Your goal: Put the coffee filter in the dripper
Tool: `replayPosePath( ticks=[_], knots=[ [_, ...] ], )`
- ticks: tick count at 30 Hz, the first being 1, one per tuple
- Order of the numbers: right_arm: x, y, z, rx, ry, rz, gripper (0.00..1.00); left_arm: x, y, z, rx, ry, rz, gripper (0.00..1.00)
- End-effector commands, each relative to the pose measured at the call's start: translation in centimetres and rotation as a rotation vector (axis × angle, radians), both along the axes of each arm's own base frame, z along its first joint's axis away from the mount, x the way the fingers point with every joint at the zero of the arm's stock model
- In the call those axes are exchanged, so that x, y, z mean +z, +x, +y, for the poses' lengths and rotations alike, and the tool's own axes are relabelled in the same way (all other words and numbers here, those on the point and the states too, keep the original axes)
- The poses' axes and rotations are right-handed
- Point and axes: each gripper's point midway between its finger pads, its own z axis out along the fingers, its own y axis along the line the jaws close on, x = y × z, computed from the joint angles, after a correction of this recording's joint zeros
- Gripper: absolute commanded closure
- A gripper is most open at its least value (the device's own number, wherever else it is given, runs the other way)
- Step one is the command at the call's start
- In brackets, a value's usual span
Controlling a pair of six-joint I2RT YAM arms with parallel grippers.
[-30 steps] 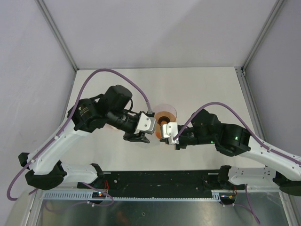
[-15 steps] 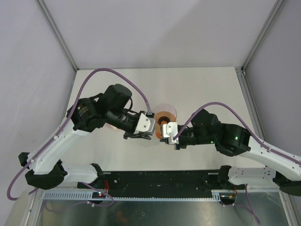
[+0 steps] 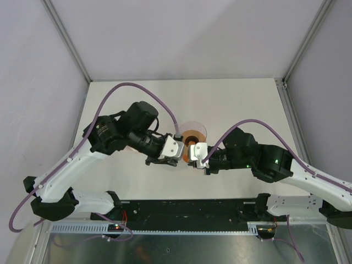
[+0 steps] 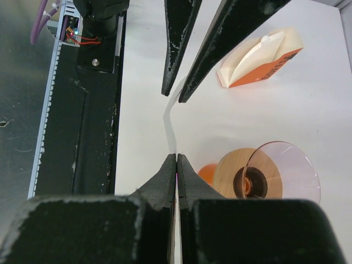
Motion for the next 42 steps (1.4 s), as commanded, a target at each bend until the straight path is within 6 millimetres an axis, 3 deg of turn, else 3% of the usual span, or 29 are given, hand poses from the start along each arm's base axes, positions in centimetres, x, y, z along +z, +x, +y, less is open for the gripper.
replayPosePath(
  ticks=[1, 7, 27, 36, 42],
  knots=[
    [2.2, -0.1, -0.2, -0.008, 0.054, -0.013, 1.0, 0.4, -0.5, -0.2, -0.024, -0.011, 0.003, 0.87],
    [2.2, -0.1, -0.2, -0.006, 0.053, -0.012, 1.0, 0.4, -0.7, -0.1, -0.023, -0.007, 0.017, 0.99],
    [2.5, -0.2, -0.2, 0.006, 0.063, -0.033, 1.0, -0.7, 2.2, -0.8, 0.168, 0.037, 0.008, 1.0],
    [2.5, 0.4, -0.3, -0.031, 0.064, -0.033, 1.0, -1.3, -0.2, -0.4, 0.081, 0.022, 0.079, 1.0],
    [2.7, 0.6, -0.3, -0.043, 0.07, -0.035, 1.0, -1.4, -0.5, -0.5, 0.078, 0.029, 0.094, 0.99]
  ],
)
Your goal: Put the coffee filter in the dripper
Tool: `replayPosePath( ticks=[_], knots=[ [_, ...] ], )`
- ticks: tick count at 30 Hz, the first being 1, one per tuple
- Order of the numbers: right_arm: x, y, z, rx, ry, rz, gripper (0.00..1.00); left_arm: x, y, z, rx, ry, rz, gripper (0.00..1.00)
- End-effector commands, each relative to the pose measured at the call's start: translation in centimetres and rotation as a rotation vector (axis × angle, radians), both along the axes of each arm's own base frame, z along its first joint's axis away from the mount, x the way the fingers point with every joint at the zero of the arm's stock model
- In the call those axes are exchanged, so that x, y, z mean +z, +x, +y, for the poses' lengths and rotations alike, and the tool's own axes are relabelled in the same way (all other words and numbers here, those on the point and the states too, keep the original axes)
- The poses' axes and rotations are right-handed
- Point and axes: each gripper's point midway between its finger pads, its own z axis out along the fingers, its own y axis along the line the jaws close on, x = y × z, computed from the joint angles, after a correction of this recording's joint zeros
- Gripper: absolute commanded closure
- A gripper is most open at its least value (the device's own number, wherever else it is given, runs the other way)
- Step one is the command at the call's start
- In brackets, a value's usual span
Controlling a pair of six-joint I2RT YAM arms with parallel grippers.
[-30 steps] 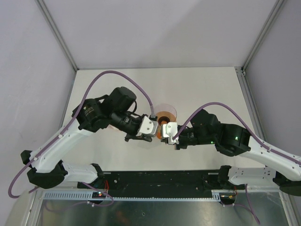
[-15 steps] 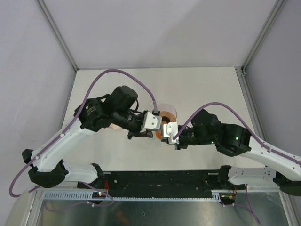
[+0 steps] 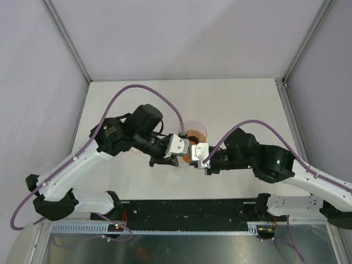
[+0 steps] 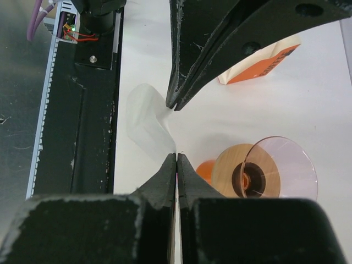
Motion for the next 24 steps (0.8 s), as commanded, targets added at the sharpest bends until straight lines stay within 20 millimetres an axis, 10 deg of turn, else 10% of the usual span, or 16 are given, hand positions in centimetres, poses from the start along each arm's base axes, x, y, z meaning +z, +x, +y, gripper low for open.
replayPosePath(
  ticks=[1, 24],
  knots=[
    [2.7, 0.5, 0.2, -0.029, 0.076, -0.03, 1.0, 0.9, -1.2, -0.3, -0.02, -0.033, 0.026, 0.97],
    [2.4, 2.2, 0.0, -0.123, 0.072, -0.009, 1.0, 2.6, -0.1, -2.3, 0.114, -0.053, 0.125, 0.78]
  ],
)
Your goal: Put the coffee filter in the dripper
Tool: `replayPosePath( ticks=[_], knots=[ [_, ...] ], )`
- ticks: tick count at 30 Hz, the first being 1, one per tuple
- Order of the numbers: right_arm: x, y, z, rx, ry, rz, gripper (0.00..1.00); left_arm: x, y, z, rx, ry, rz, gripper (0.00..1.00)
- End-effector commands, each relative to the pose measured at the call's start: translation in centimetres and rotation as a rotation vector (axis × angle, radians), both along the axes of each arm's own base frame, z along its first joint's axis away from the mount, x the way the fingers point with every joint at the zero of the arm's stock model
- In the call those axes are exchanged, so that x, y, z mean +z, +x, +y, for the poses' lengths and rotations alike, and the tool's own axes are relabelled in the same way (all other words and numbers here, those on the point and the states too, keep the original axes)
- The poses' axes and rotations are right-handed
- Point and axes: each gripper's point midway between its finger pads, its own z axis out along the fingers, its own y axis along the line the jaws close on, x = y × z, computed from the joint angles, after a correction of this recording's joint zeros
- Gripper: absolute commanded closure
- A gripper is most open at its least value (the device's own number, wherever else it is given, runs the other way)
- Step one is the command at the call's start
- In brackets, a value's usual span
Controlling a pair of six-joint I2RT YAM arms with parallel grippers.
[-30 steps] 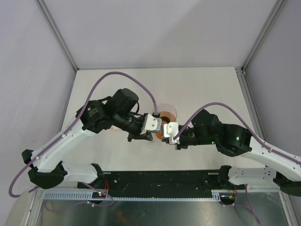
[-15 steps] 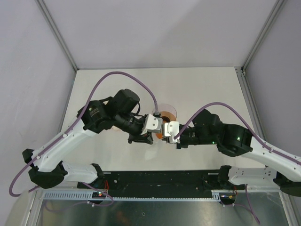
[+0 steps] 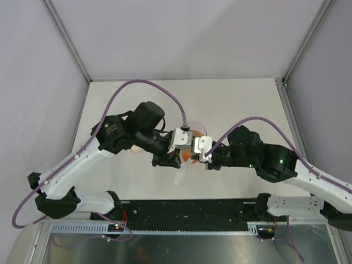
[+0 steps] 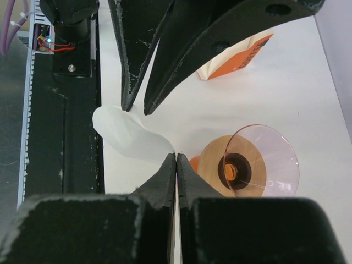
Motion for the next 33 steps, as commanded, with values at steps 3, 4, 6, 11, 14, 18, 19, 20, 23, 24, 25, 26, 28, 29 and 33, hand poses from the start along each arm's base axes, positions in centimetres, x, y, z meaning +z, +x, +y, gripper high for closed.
replayPosePath(
  ticks=[3, 4, 6, 11, 14, 18, 19, 20, 23, 24, 25, 26, 28, 29, 33],
  knots=[
    [1.5, 1.0, 0.5, -0.051, 0.045, -0.004, 1.0, 1.8, 0.5, -1.7, 0.055, -0.061, 0.019, 0.76],
    [1.6, 1.2, 0.5, -0.057, 0.049, -0.003, 1.0, 1.9, 0.5, -1.8, 0.059, -0.062, 0.021, 0.76],
    [1.7, 1.4, 0.5, -0.068, 0.056, -0.001, 1.0, 1.9, 0.6, -1.8, 0.071, -0.064, 0.021, 0.76],
    [1.7, 1.4, 0.7, -0.065, 0.06, 0.009, 1.0, 2.0, 1.7, -1.7, 0.122, -0.061, -0.022, 0.85],
    [1.5, 1.3, 0.8, -0.056, 0.054, 0.014, 1.0, 2.0, 2.0, -1.5, 0.128, -0.062, -0.045, 0.89],
    [1.5, 1.1, 0.9, -0.038, 0.055, 0.018, 1.0, 2.1, 2.2, -1.5, 0.138, -0.064, -0.059, 0.94],
    [1.5, 1.1, 1.0, -0.039, 0.058, 0.019, 1.0, 2.2, 2.3, -1.5, 0.142, -0.066, -0.061, 0.93],
    [1.6, 1.2, 0.9, -0.045, 0.06, 0.017, 1.0, 2.3, 2.2, -1.6, 0.138, -0.07, -0.058, 0.92],
    [1.6, 1.7, 0.8, -0.079, 0.059, 0.018, 1.0, 2.6, 1.6, -1.7, 0.111, -0.084, -0.037, 0.83],
    [1.5, 1.9, 0.7, -0.093, 0.058, 0.02, 1.0, 2.6, 1.4, -1.6, 0.102, -0.089, -0.032, 0.81],
    [1.5, 2.1, 0.6, -0.103, 0.059, 0.023, 1.0, 2.6, 1.3, -1.7, 0.098, -0.09, -0.028, 0.8],
    [1.5, 2.2, 0.6, -0.112, 0.06, 0.028, 1.0, 2.6, 1.2, -1.7, 0.097, -0.09, -0.026, 0.79],
    [1.6, 2.5, 0.7, -0.129, 0.068, 0.036, 1.0, 2.6, 1.2, -1.7, 0.095, -0.089, -0.022, 0.79],
    [1.6, 2.6, 0.8, -0.135, 0.071, 0.038, 1.0, 2.6, 1.2, -1.7, 0.096, -0.091, -0.021, 0.79],
    [1.6, 3.1, 0.7, -0.171, 0.078, 0.046, 1.0, 3.1, 1.4, -1.7, 0.11, -0.099, -0.037, 0.79]
  ],
)
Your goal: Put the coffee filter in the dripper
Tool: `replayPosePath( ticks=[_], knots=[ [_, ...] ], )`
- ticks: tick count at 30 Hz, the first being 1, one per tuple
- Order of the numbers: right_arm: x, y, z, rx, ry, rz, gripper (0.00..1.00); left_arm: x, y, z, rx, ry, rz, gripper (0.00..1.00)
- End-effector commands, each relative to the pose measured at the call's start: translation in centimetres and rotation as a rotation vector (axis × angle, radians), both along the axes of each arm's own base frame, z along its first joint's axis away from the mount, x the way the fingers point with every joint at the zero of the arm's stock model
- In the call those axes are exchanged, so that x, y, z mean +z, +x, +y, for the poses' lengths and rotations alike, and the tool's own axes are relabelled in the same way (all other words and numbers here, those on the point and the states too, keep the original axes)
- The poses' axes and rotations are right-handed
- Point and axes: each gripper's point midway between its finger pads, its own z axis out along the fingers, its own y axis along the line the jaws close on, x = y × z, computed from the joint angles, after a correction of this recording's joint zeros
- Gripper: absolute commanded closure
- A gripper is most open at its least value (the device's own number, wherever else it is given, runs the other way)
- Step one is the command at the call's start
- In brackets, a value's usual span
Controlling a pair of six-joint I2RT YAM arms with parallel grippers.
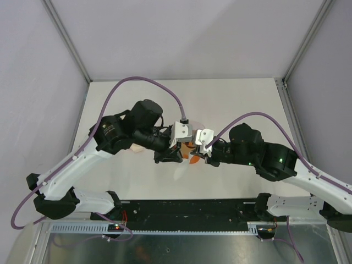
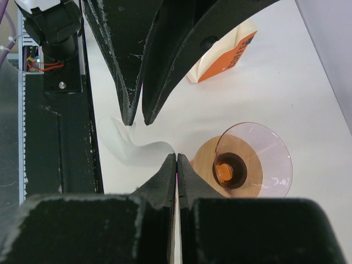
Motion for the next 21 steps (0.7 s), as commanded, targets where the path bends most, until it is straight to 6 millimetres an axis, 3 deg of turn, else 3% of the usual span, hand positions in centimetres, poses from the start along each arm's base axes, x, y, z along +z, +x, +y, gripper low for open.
replayPosePath(
  ticks=[1, 12, 21],
  knots=[
    [1.1, 1.6, 0.5, -0.082, 0.037, 0.008, 1.0, 2.2, 0.1, -1.0, -0.008, -0.071, -0.039, 0.79],
    [0.9, 2.5, 0.5, -0.131, 0.053, 0.053, 1.0, 3.0, 0.5, -0.8, 0.038, -0.088, -0.035, 0.77],
    [0.7, 2.4, 0.7, -0.119, 0.05, 0.064, 1.0, 2.7, -0.7, -0.1, -0.016, -0.107, 0.001, 0.59]
  ],
)
